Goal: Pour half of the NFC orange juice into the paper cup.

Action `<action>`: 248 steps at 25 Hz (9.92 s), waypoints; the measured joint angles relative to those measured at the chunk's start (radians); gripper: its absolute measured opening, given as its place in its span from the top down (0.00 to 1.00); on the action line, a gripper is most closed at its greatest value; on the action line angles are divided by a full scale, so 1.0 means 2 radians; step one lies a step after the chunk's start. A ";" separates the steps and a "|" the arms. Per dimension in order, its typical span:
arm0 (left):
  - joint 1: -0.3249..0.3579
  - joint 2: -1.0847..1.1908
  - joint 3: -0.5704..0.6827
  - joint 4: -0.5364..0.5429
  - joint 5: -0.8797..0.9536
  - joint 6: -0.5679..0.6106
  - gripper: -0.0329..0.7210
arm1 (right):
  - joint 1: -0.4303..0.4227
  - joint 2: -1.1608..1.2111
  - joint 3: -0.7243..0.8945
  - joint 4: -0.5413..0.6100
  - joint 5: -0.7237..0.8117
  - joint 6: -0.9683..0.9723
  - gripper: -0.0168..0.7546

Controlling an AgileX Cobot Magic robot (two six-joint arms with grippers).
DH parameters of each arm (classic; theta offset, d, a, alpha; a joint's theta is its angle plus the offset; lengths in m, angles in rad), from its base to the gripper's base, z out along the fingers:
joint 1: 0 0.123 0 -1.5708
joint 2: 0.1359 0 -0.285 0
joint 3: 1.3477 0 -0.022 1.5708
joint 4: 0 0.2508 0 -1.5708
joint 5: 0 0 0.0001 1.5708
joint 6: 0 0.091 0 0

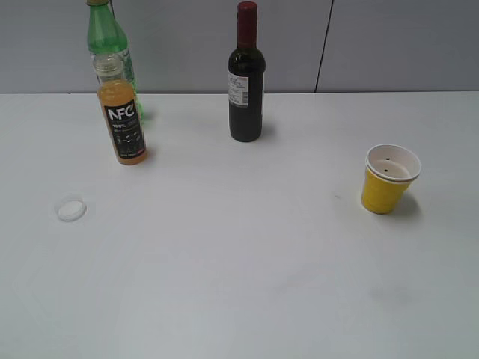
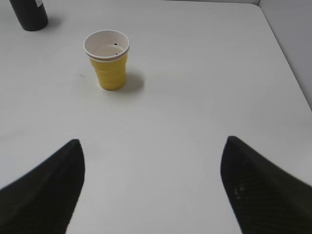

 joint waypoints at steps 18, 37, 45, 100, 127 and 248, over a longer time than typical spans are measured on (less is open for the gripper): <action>0.000 0.000 0.000 0.000 0.000 0.000 0.40 | 0.000 0.000 0.000 0.000 0.000 0.000 0.27; 0.000 0.000 0.000 -0.004 0.000 0.003 0.11 | 0.000 0.028 -0.022 0.000 -0.064 -0.015 0.10; 0.000 0.000 0.000 -0.004 0.000 0.003 0.10 | 0.000 0.159 -0.022 0.034 -0.217 -0.049 0.12; 0.000 0.000 0.000 -0.004 0.000 0.003 0.17 | 0.155 0.975 0.131 0.056 -1.073 0.072 0.13; 0.000 0.000 0.000 -0.004 0.000 0.003 0.17 | 0.155 0.870 0.074 0.084 -0.926 0.058 0.10; 0.000 0.000 0.000 -0.004 0.000 0.004 0.17 | 0.171 1.086 -0.268 -0.527 -1.077 0.263 0.39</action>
